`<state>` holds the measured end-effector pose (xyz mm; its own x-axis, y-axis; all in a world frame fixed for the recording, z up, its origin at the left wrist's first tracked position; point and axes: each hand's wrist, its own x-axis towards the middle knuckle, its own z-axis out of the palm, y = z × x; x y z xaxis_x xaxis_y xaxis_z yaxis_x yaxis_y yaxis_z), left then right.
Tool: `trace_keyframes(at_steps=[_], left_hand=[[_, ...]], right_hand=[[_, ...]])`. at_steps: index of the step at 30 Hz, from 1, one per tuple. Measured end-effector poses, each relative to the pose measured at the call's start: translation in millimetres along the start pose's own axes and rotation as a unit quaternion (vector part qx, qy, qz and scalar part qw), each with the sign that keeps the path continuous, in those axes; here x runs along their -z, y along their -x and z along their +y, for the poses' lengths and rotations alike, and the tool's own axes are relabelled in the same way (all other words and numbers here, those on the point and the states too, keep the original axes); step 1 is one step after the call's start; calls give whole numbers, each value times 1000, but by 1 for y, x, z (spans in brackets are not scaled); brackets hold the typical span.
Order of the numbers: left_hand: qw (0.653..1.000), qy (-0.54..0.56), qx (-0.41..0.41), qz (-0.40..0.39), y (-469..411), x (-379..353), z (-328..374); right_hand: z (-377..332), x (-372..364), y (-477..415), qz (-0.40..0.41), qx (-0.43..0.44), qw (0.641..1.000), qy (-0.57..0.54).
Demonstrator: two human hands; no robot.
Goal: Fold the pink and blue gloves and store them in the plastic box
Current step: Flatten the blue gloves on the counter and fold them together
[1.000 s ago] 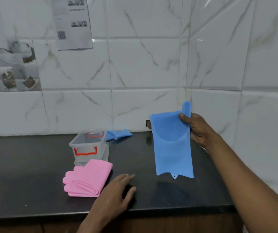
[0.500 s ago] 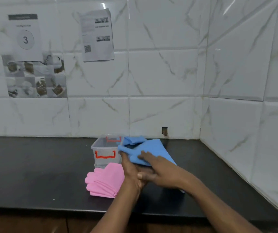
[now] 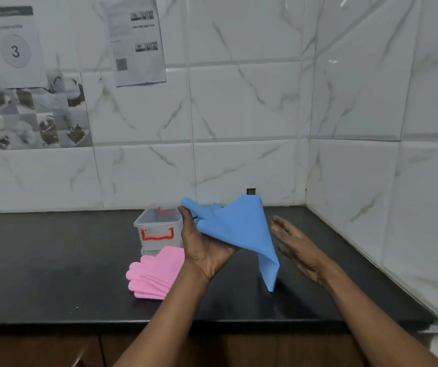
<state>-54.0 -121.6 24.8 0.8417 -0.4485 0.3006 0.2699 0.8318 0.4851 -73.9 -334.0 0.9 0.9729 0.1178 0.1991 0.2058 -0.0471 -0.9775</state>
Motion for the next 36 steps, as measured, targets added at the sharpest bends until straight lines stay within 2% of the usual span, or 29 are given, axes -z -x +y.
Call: trace_keyframes(at_steps=[2,5,8,10,11,14,17,20,23,26,28,29,31,34,36], left_hand=[[996,56,-17,-65,-2,3,-4],[988,52,-19,-146,-3,7,-1],[989,63,-67,-115,-6,14,6],[991,69,-82,-85,-7,16,6],[990,83,-76,-86,-9,17,4],[992,88,-64,-66,-7,22,2],[995,92,-42,1,-1,30,1],[989,140,-16,49,5,35,-8],[989,145,7,35,12,34,-25],[997,73,-3,8,21,32,-45],[999,-40,14,30,27,33,-55],[988,-140,16,64,29,34,-60],[927,-347,-5,142,29,32,-67],[831,-492,-61,253,32,31,-60],[776,-566,-87,265,33,34,-40]], right_hand=[[-6,-6,-3,-26,14,999,14],[-4,-11,4,-19,40,997,61],[6,-19,18,-20,78,979,190],[16,-25,19,56,137,934,325],[17,-25,18,123,173,908,361],[-9,-17,16,297,224,858,354],[-61,-3,10,380,308,795,359],[-112,-4,-2,382,394,735,398],[-147,-14,-16,347,434,719,417],[-163,-24,-27,330,427,706,459],[-167,-30,-30,327,409,696,492],[-168,-31,-31,329,399,696,498],[-169,-33,-31,333,390,702,494],[-164,-30,-29,346,399,710,465],[-161,-18,-28,369,386,712,456]])
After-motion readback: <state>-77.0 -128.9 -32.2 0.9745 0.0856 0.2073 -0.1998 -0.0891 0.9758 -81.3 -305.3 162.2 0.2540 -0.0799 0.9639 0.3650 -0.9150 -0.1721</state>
